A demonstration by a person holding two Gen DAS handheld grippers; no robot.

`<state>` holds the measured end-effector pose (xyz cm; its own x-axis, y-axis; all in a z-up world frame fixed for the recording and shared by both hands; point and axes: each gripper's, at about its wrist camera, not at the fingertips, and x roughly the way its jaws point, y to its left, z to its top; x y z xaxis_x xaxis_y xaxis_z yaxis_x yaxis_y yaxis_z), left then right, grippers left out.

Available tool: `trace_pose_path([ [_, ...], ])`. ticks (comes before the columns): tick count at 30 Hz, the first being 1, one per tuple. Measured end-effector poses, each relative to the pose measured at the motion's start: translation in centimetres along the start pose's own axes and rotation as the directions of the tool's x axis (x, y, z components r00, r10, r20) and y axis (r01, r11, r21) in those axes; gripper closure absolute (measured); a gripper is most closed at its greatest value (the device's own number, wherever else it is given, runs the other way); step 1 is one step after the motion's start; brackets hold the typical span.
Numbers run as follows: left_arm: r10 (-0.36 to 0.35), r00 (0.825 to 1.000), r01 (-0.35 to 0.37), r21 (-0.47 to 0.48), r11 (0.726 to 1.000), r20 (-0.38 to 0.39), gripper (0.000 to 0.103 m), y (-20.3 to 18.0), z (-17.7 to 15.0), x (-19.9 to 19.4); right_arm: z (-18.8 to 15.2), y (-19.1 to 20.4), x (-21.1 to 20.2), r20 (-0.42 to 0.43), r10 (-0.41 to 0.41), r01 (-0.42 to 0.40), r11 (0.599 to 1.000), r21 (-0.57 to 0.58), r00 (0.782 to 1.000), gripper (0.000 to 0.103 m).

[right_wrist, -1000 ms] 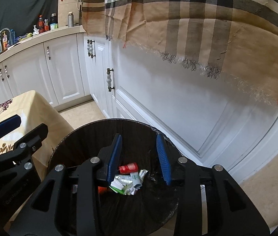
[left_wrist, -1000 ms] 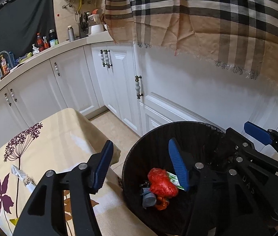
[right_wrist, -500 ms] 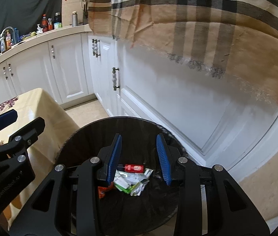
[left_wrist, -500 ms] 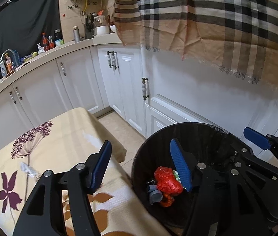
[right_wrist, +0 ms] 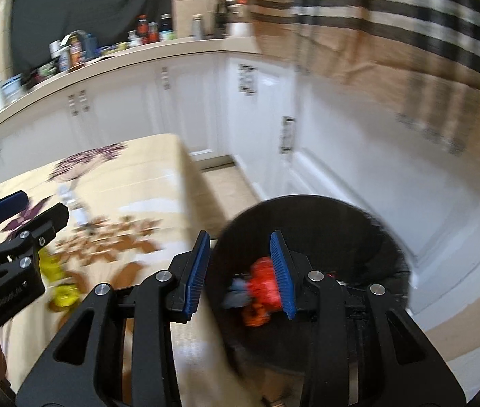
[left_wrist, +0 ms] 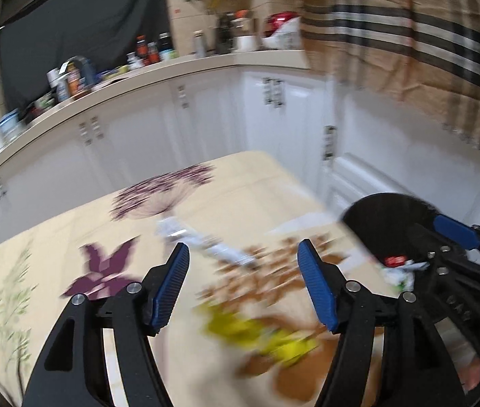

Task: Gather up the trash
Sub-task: 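Return to the table and grasp the yellow wrapper with the right gripper, then grasp the white toothpaste tube with the left gripper while the right gripper holds the wrapper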

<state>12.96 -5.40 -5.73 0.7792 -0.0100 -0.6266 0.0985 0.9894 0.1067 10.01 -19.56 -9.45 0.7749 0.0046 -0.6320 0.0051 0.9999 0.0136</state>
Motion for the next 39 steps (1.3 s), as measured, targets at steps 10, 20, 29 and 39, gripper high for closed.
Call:
trace_pose_path([
  [10, 0.157, 0.985, -0.164, -0.116, 0.98, -0.066, 0.038, 8.9, -4.6, -2.6, -1.2, 8.3, -1.1, -0.044, 0.131, -0.136, 0.981, -0.137, 0.99, 0.067],
  [20, 0.249, 0.961, -0.27, -0.211, 0.939, -0.122, 0.038, 15.3, -8.4, -4.6, -2.2, 13.3, 0.1, -0.13, 0.185, -0.211, 0.952, -0.223, 0.974, 0.067],
  [29, 0.265, 0.953, -0.296, -0.251, 0.922, -0.15, 0.038, 17.6, -9.7, -4.8, -2.4, 14.3, 1.8, -0.199, 0.164, -0.214, 0.94, -0.267, 0.966, 0.055],
  [39, 0.243, 0.96, -0.271, -0.239, 0.932, -0.139, 0.038, 16.5, -9.3, -4.2, -2.8, 14.7, 1.7, -0.207, 0.177, -0.232, 0.929, -0.288, 0.962, 0.08],
])
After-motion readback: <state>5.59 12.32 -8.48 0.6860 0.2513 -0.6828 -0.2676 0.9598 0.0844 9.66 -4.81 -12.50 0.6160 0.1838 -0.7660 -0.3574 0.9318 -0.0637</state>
